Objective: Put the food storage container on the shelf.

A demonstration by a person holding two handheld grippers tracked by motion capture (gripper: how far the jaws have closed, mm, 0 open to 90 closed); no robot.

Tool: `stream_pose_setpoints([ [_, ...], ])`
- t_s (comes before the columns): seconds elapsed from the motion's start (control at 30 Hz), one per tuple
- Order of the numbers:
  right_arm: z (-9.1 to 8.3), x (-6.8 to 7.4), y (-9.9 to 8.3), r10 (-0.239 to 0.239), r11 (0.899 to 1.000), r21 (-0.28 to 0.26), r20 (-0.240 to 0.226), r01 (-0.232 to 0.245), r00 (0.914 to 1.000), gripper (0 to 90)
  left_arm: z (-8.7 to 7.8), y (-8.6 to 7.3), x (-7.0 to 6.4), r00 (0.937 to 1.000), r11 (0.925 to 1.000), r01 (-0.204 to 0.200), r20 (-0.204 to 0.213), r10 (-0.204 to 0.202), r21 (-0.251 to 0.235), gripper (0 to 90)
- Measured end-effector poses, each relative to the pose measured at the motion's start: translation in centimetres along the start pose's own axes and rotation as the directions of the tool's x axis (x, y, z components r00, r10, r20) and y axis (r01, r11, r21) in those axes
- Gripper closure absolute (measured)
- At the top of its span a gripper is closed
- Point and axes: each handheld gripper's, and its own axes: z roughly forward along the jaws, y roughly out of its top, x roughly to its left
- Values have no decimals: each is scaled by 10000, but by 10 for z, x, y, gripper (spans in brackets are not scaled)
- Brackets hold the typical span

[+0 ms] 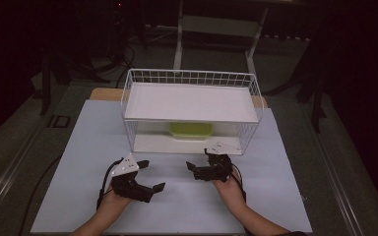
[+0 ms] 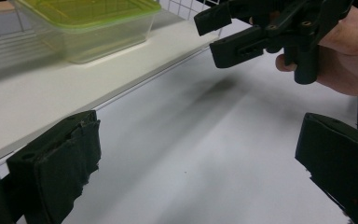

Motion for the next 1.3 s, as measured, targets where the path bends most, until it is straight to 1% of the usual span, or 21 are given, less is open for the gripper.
stream_pose_setpoints([
  [0.23, -13, 4, -5, -103, 9999, 32, -328, 104, 9994, 140, -4, 0, -1, 9999, 10000, 55, 113, -56, 29, 7],
  [0.37, -19, 4, -8, -214, 9998, 46, -332, 216, 9992, 142, -7, -2, -1, 9999, 9999, 21, 109, -22, 115, 7],
  [0.57, -27, 3, -13, -256, 9995, 176, -538, 265, 9982, 143, -15, -3, -3, 9998, 9999, -14, 209, 12, 103, 7],
  [0.67, -34, 2, -16, -350, 9992, 182, -537, 361, 9979, 144, -20, -4, -3, 9999, 9999, -38, 164, 36, 107, 7],
  [0.73, -38, 1, -19, -357, 9992, 168, -499, 366, 9981, 144, -24, -5, -2, 9999, 10000, 1, 139, -2, 89, 7],
  [1.0, -52, -4, -28, -306, 9987, 379, -640, 331, 9975, 144, -36, -10, -1, 9999, 9999, 165, 29, -165, 33, 7],
  [1.07, -57, -6, -30, -360, 9985, 398, -615, 385, 9975, 143, -38, -12, -1, 9999, 9999, 131, -1, -131, 57, 7],
  [1.2, -65, -10, -36, -388, 9980, 472, -617, 417, 9973, 143, -39, -17, -1, 9999, 9999, 120, -34, -120, 114, 7],
  [1.3, -70, -14, -41, -238, 9979, 576, -746, 281, 9969, 143, -39, -19, 0, 9998, 9997, 182, -38, -181, 152, 7],
])
